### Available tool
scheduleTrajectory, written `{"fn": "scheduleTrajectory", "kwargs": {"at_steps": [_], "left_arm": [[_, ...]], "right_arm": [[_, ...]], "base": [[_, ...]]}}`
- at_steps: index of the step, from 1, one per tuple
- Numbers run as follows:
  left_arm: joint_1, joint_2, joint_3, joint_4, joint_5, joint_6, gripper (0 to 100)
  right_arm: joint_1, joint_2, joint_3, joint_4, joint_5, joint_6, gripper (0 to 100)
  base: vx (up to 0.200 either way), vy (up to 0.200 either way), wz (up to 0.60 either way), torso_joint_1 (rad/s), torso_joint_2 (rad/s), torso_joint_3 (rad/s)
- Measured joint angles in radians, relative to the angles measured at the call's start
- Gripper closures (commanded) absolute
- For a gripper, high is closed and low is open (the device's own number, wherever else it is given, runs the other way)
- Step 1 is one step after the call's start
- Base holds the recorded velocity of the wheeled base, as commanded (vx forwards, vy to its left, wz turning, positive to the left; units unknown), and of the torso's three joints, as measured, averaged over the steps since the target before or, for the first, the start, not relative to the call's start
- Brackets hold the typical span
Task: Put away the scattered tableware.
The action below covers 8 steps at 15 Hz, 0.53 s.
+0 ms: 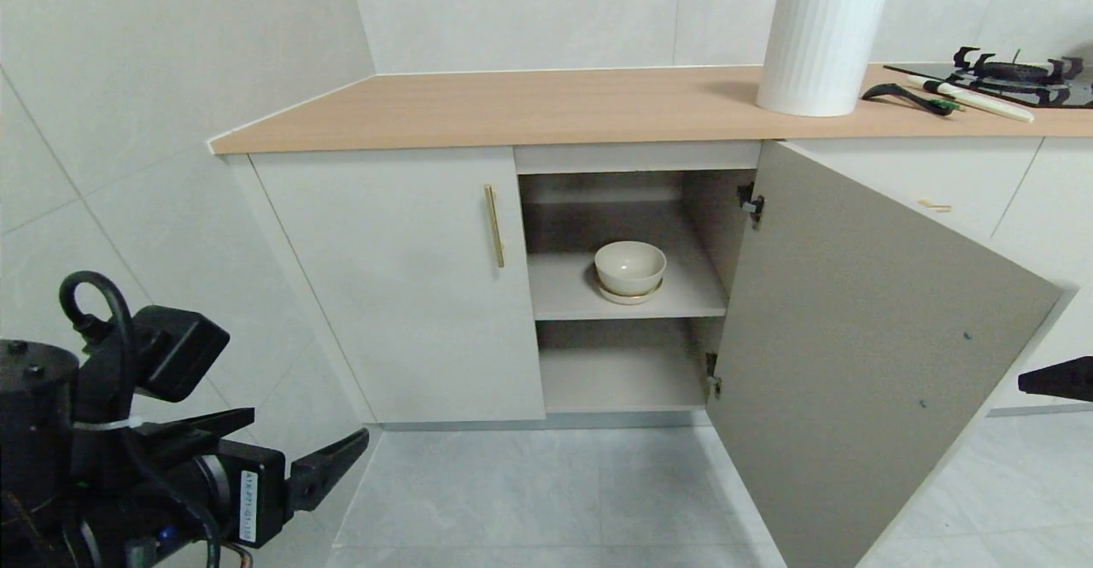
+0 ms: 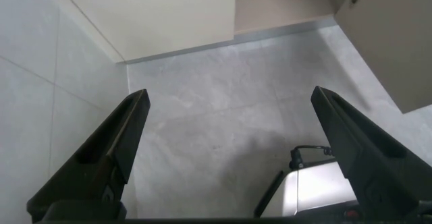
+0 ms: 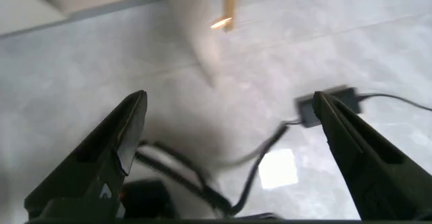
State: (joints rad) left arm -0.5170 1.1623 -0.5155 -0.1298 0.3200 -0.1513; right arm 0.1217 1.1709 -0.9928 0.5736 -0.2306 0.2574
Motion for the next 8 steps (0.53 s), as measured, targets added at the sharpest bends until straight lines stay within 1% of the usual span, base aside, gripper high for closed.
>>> {"fn": "scheduleTrajectory", "kwargs": {"at_steps": [2, 4, 6, 8], "left_arm": [[0.000, 0.000, 0.000, 0.000, 0.000, 0.000, 0], [0.000, 0.000, 0.000, -0.001, 0.000, 0.000, 0], [0.000, 0.000, 0.000, 0.000, 0.000, 0.000, 0], [0.000, 0.000, 0.000, -0.001, 0.000, 0.000, 0]], "right_arm": [[-0.082, 0.006, -0.006, 0.000, -0.019, -0.044, 0], [-0.148, 0.015, -0.016, 0.000, -0.026, -0.061, 0], [-0.189, 0.026, -0.023, 0.000, -0.026, -0.080, 0], [-0.217, 0.041, -0.026, -0.032, -0.024, -0.085, 0]], "base": [[0.000, 0.000, 0.00, 0.000, 0.00, 0.000], [0.000, 0.000, 0.00, 0.000, 0.00, 0.000], [0.000, 0.000, 0.00, 0.000, 0.00, 0.000], [0.000, 0.000, 0.00, 0.000, 0.00, 0.000]]}}
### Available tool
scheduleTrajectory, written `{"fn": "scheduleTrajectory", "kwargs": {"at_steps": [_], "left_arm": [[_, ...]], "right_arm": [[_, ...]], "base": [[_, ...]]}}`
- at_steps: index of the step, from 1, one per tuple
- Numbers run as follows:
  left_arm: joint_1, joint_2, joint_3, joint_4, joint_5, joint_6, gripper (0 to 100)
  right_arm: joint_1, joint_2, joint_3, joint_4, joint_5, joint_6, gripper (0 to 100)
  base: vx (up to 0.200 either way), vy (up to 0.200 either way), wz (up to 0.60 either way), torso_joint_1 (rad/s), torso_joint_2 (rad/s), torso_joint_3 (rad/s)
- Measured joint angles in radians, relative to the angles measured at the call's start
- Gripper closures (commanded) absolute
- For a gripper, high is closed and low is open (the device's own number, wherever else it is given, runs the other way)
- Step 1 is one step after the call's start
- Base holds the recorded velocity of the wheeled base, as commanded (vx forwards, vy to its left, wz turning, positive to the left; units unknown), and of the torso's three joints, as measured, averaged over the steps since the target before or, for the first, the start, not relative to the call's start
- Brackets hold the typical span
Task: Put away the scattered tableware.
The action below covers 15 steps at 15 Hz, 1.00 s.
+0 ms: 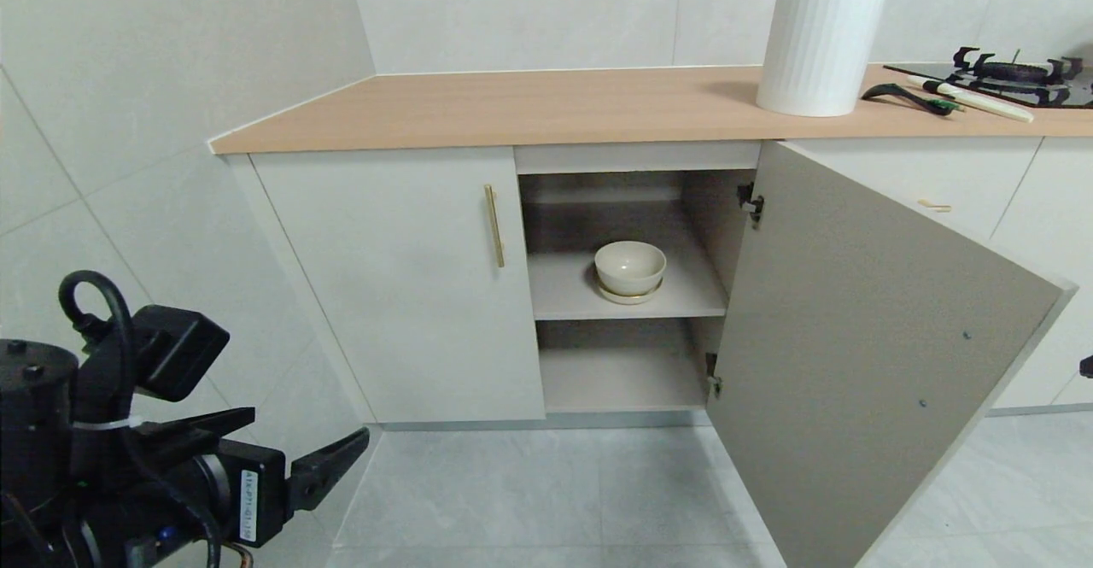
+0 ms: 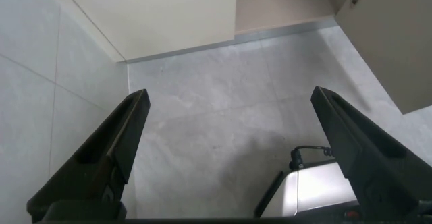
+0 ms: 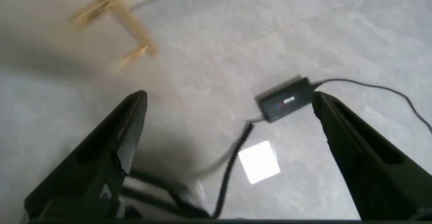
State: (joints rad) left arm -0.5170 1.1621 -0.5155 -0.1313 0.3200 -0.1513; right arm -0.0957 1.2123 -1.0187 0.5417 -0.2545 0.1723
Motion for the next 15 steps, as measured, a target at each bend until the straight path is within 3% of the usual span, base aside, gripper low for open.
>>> {"fn": "scheduleTrajectory", "kwargs": {"at_steps": [7, 11, 15], "left_arm": [[0.000, 0.000, 0.000, 0.000, 0.000, 0.000, 0], [0.000, 0.000, 0.000, 0.000, 0.000, 0.000, 0], [0.000, 0.000, -0.001, 0.000, 0.000, 0.000, 0]], "right_arm": [[-0.046, 0.143, 0.149, -0.457, 0.009, 0.019, 0], [-0.023, 0.185, 0.171, -0.471, 0.094, 0.074, 0], [0.076, 0.192, 0.176, -0.470, 0.146, 0.146, 0]], "base": [[0.000, 0.000, 0.00, 0.000, 0.00, 0.000], [0.000, 0.000, 0.00, 0.000, 0.00, 0.000], [0.000, 0.000, 0.00, 0.000, 0.00, 0.000]]}}
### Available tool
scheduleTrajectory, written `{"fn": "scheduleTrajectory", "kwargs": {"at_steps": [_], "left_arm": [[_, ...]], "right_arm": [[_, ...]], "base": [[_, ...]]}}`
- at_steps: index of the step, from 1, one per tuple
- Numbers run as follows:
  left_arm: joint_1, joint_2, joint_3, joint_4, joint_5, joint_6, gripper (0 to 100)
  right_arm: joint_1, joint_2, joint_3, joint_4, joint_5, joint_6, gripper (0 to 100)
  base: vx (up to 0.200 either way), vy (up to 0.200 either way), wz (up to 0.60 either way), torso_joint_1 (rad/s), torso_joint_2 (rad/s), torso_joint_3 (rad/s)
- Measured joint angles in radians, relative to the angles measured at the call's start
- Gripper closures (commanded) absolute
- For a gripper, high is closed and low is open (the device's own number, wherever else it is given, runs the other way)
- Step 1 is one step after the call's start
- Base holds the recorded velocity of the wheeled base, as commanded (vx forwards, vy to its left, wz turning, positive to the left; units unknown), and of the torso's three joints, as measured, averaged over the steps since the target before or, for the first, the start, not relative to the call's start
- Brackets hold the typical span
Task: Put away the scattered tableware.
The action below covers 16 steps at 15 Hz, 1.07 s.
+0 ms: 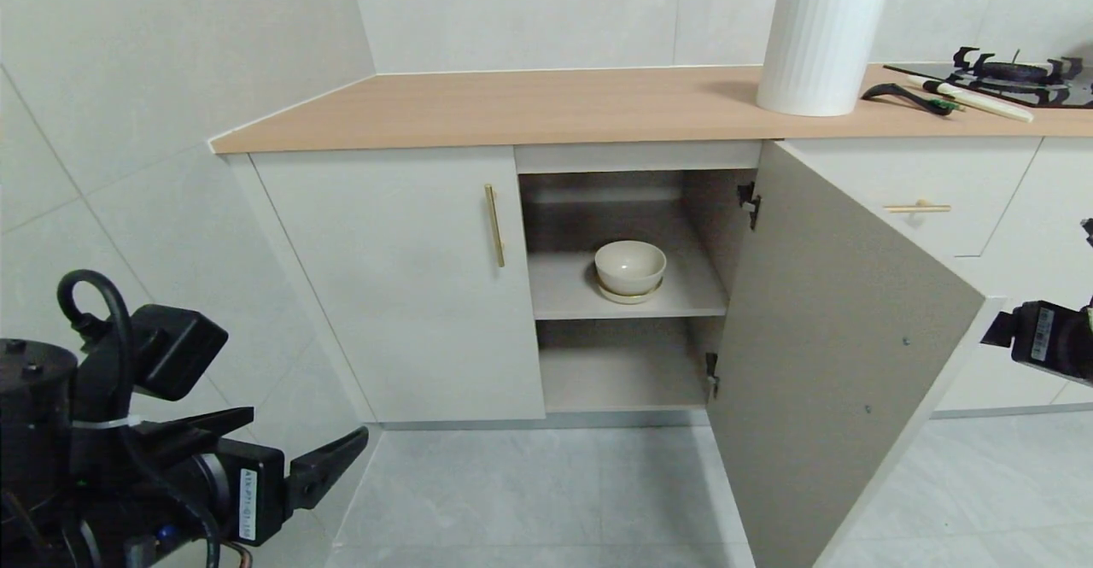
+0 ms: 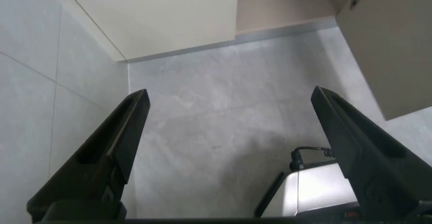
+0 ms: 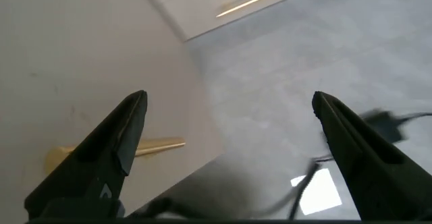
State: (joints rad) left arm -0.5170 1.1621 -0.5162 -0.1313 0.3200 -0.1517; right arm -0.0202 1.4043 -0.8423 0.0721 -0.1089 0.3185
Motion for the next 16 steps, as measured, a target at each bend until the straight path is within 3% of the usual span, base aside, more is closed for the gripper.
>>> {"fn": "scheduleTrajectory", "kwargs": {"at_steps": [8, 12, 16], "left_arm": [[0.000, -0.008, -0.005, 0.000, 0.000, 0.000, 0], [0.000, -0.005, -0.003, -0.001, -0.001, 0.003, 0], [-0.001, 0.006, -0.002, -0.002, -0.001, 0.004, 0]], "right_arm": [[0.404, 0.153, -0.063, -0.086, 0.076, 0.062, 0], [0.453, 0.253, -0.076, -0.214, 0.074, 0.072, 0], [0.460, 0.334, -0.070, -0.364, 0.054, 0.163, 0]], "base": [[0.000, 0.000, 0.00, 0.000, 0.00, 0.000], [0.000, 0.000, 0.00, 0.000, 0.00, 0.000], [0.000, 0.000, 0.00, 0.000, 0.00, 0.000]]}}
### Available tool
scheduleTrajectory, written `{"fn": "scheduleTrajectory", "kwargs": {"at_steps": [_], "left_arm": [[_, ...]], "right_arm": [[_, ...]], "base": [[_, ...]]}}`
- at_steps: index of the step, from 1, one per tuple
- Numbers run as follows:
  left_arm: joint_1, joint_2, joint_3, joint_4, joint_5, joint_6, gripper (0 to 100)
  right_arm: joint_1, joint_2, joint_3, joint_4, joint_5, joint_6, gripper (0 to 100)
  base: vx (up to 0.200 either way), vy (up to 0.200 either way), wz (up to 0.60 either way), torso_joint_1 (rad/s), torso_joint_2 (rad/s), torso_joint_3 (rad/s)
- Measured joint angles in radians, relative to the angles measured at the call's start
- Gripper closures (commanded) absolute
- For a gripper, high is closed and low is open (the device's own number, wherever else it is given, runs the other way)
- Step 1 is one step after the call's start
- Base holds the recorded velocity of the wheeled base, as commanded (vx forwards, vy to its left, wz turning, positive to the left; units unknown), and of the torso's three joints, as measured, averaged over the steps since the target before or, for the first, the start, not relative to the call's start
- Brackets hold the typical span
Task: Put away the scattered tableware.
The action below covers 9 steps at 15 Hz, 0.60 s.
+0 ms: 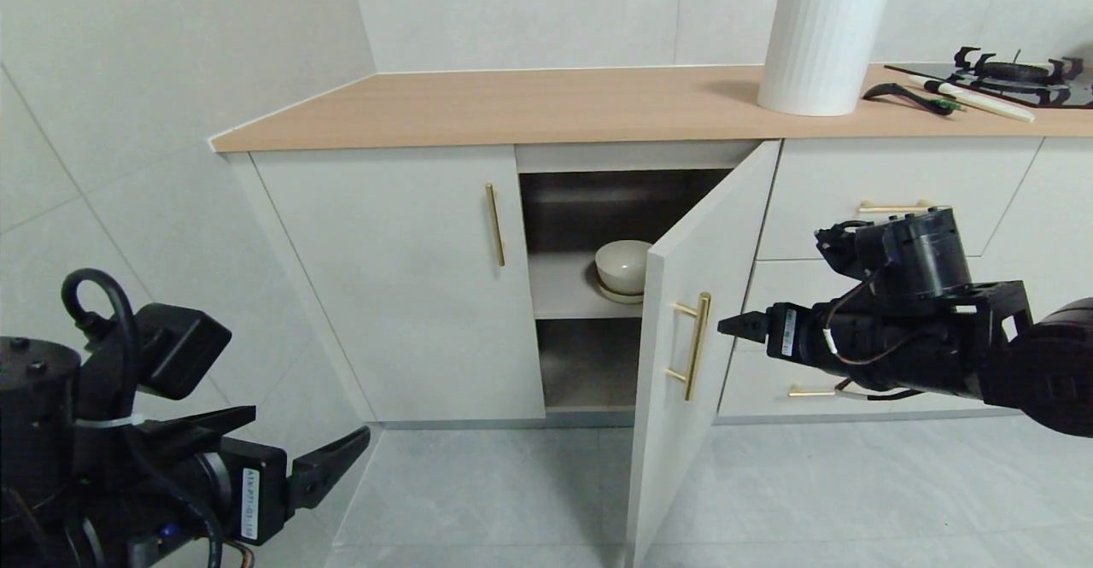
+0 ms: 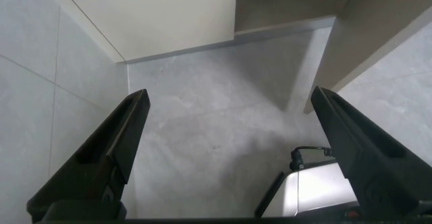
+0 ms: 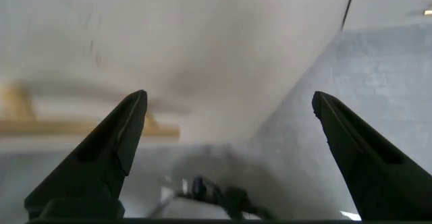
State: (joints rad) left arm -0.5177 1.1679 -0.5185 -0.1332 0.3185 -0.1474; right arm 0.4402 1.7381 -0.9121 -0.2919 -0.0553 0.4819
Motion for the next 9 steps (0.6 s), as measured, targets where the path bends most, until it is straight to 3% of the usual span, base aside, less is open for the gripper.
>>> {"fn": "scheduleTrajectory", "kwargs": {"at_steps": [6, 9], "left_arm": [[-0.008, 0.002, 0.003, 0.001, 0.000, 0.002, 0], [-0.008, 0.002, 0.003, 0.004, 0.000, 0.003, 0]], "right_arm": [[0.001, 0.040, 0.001, -0.027, -0.024, 0.005, 0], [0.001, 0.053, 0.004, -0.081, -0.036, 0.028, 0]], "base": [[0.000, 0.000, 0.00, 0.000, 0.00, 0.000], [0.200, 0.000, 0.00, -0.001, 0.00, 0.004]]}}
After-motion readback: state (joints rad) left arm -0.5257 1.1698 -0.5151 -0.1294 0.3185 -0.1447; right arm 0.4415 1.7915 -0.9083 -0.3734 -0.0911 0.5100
